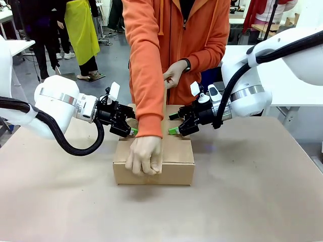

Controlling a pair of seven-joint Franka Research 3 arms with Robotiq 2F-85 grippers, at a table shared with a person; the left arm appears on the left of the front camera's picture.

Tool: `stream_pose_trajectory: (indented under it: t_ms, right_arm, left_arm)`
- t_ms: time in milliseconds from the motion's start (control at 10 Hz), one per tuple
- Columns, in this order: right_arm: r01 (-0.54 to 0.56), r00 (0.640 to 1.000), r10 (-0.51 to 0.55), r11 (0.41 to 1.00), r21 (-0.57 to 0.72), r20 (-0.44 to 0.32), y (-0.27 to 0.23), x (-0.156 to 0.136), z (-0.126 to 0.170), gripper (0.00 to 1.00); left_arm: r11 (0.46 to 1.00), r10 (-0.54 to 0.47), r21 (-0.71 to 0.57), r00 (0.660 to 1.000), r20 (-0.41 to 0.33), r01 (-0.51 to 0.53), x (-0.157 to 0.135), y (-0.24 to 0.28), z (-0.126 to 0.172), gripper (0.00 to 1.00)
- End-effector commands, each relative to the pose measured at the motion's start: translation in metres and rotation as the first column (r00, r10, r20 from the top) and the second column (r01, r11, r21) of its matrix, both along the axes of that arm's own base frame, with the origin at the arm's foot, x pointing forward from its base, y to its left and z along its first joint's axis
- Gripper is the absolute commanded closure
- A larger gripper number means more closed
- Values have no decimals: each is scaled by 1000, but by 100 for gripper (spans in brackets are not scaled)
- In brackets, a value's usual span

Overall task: Pack the gift set into the box.
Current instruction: Press and hold the closed box until the human finishes sealing it.

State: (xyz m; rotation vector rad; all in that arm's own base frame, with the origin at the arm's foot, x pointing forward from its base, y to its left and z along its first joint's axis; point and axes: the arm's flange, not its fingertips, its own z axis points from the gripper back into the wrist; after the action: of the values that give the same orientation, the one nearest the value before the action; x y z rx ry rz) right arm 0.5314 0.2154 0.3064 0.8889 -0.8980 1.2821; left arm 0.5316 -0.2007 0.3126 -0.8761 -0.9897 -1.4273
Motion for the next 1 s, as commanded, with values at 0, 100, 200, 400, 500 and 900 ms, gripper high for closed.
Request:
stream_pose_trajectory:
  t_ms: [0, 100, 200, 400, 500, 900]
  right_arm:
    - [3, 1000, -3, 1000, -5, -4, -1, -1, -2, 0]
    - [3, 1000, -3, 1000, -5, -4, -1, -1, -2, 0]
    - [3, 1000, -3, 1000, -5, -4, -1, -1, -2, 0]
    - [3, 1000, -3, 1000, -5, -4, -1, -1, -2, 0]
    - [3, 1000, -3, 1000, -5, -4, -1, -1, -2, 0]
    - [3, 1000, -3, 1000, -5, -4, -1, -1, -2, 0]
  left_arm:
    - [1000, 9, -7, 1000, 3, -9, -1, 0, -3, 0]
    - [1000, 9, -7, 1000, 3, -9, -1, 0, -3, 0]
    - [1000, 9, -7, 1000, 3, -9, -1, 0, -3, 0]
    - [1000, 9, -7, 1000, 3, -9, -1, 0, -3, 0]
    - [1000, 9, -7, 1000, 3, -9, -1, 0, -3, 0]
    - [1000, 9, -7, 1000, 3, -9, -1, 0, -3, 0]
